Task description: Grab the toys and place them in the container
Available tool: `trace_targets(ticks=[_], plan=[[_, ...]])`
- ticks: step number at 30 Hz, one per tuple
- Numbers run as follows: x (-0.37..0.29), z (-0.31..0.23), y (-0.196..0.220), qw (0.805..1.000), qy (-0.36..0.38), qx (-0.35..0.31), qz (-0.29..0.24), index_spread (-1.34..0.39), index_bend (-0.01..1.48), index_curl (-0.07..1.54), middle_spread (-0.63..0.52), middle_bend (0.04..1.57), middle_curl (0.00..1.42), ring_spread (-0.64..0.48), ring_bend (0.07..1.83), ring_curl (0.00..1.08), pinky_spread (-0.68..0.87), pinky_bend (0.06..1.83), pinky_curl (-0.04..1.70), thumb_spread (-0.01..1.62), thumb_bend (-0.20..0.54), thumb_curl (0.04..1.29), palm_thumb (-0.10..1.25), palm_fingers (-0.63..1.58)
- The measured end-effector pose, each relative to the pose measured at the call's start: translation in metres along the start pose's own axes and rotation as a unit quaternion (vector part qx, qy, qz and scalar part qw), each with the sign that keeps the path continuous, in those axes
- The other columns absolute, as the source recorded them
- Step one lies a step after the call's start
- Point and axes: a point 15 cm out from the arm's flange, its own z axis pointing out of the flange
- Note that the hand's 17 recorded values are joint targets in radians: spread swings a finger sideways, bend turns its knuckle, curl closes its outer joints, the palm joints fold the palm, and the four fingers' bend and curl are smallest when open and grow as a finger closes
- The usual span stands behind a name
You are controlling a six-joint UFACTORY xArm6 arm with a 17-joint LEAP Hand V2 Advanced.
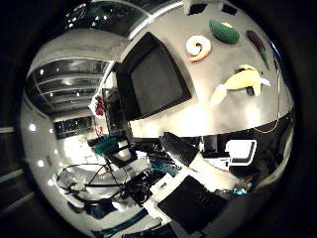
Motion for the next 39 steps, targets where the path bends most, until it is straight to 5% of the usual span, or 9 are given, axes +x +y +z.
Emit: trace_targets(ticks=[10, 20, 39], plan=[[0.059, -0.014, -0.051, 0.997, -0.001, 0.048, 0.062, -0.35, 0.14, 0.28, 0.01, 0.22, 0.33, 0.17, 0.23, 0.25, 0.44, 0.28, 0.3, 1.03, -0.024, 0.29, 0.57, 0.29], [0.138, -0.034, -0.146, 0.975, -0.049, 0.142, 0.166, -0.2, 0.11, 0.22, 0.11, 0.24, 0.34, 0.18, 0.33, 0.28, 0.45, 0.4, 0.33, 1.03, -0.026, 0.29, 0.56, 0.18], [0.288, 0.022, -0.271, 0.947, -0.088, 0.167, 0.26, -0.11, 0.14, 0.23, 0.23, 0.26, 0.33, 0.24, 0.35, 0.27, 0.42, 0.47, 0.32, 1.03, -0.025, 0.3, 0.56, 0.04]])
